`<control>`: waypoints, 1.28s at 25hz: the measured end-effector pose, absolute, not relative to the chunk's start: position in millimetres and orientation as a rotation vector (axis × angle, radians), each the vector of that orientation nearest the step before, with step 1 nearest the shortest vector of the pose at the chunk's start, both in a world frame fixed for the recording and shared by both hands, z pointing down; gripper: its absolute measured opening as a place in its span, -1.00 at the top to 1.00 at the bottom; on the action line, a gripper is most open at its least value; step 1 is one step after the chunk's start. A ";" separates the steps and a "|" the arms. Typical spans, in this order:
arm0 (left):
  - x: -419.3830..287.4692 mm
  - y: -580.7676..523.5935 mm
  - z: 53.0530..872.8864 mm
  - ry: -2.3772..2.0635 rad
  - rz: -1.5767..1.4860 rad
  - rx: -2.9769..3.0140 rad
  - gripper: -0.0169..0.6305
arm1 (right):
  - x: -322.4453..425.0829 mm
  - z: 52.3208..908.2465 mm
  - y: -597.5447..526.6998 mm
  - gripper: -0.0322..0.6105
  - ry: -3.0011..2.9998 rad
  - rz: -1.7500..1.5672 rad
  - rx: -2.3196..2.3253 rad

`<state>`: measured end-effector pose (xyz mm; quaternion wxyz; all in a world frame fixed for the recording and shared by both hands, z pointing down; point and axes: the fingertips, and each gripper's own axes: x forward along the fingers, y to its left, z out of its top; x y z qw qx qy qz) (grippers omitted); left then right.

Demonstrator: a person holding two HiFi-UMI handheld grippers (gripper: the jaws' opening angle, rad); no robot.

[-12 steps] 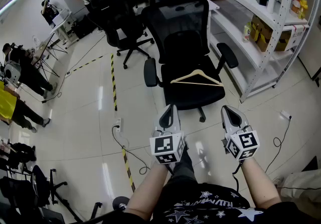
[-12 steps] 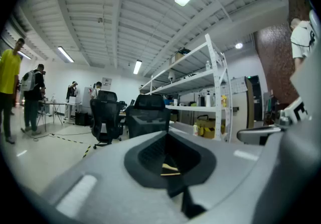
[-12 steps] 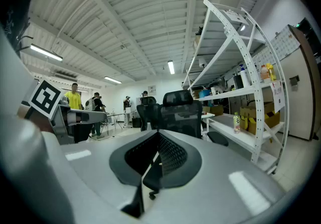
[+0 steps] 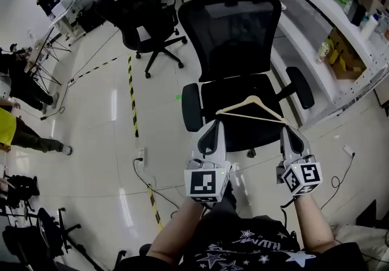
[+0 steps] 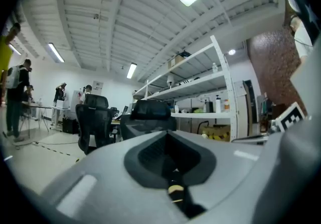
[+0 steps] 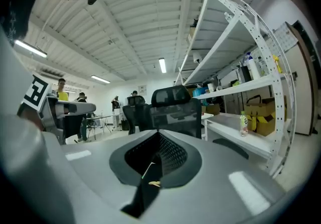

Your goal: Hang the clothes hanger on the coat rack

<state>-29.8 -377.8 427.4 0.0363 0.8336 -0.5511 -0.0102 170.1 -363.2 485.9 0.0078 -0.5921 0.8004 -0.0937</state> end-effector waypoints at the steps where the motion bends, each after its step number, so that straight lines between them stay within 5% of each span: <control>1: -36.0 -387.3 430.6 -1.693 -0.029 2.543 0.93 | 170.6 487.8 -372.1 0.88 2.481 -0.308 -1.873; 10: -33.9 -434.2 487.2 -1.611 0.068 2.480 0.93 | 196.6 510.6 -417.6 0.88 2.466 -0.362 -1.997; 24: 3.8 -503.8 571.2 -1.673 0.248 2.254 0.93 | 211.8 677.9 -493.7 0.88 2.859 -0.640 -1.853; 32: 4.7 -516.1 669.2 -1.655 0.431 2.099 0.93 | 220.4 793.3 -527.1 0.50 3.143 -0.883 -1.810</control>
